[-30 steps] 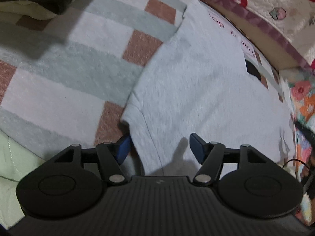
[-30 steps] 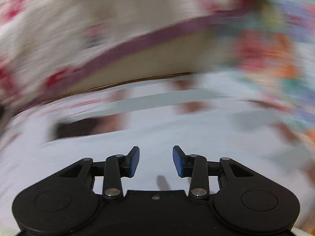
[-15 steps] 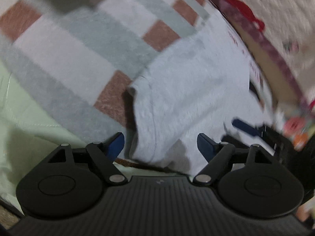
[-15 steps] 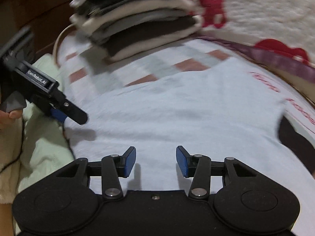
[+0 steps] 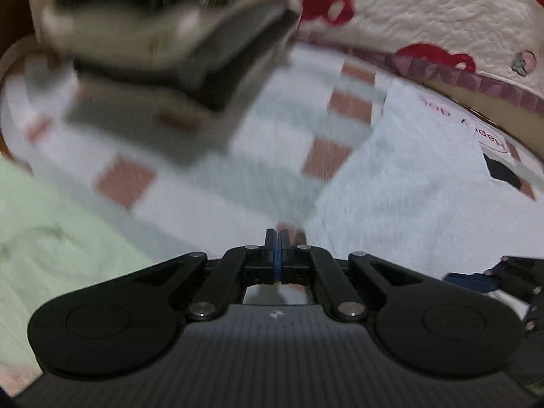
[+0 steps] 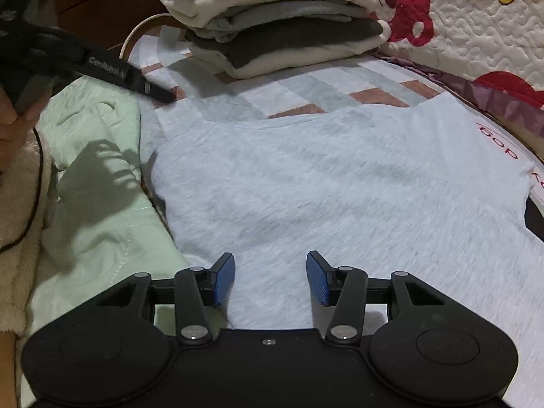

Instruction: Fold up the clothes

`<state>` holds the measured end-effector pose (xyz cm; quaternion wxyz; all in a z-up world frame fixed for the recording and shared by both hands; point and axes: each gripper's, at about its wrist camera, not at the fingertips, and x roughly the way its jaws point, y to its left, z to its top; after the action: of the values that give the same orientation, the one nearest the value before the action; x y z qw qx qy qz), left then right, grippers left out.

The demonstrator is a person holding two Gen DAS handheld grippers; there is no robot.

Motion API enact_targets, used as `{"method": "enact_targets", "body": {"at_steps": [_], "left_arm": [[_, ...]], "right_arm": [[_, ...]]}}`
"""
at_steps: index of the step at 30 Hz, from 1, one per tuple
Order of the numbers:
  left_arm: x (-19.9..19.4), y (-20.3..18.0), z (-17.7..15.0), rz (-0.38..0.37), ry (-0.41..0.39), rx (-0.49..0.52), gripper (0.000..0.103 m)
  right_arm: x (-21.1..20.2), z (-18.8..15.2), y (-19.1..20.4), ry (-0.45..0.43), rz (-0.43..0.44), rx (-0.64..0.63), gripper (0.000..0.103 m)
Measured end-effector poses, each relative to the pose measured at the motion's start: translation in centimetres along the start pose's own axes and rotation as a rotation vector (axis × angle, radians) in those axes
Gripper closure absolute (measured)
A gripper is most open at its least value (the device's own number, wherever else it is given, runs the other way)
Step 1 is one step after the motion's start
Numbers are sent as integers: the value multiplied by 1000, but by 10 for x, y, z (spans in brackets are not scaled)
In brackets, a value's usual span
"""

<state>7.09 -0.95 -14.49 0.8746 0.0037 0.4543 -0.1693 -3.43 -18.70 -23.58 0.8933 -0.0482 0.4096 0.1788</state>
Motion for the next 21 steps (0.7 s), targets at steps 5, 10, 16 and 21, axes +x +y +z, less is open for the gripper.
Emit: {"method": "enact_targets", "body": {"at_steps": [5,10,16,21], "left_arm": [[5,-2,3,-25,6,-16,101],[5,-12,0,-69,0,32,96],[4,-18,2,-98,-21,66,91],[2,-23,4,-123,-38,95,88]], "right_arm": [[10,11,14,-17,48,-16,50],[29,22,22,-54,135,39,49],[37,30,49,-50,109,-51,49],[35,30,63,-24,253,-66,88]]}}
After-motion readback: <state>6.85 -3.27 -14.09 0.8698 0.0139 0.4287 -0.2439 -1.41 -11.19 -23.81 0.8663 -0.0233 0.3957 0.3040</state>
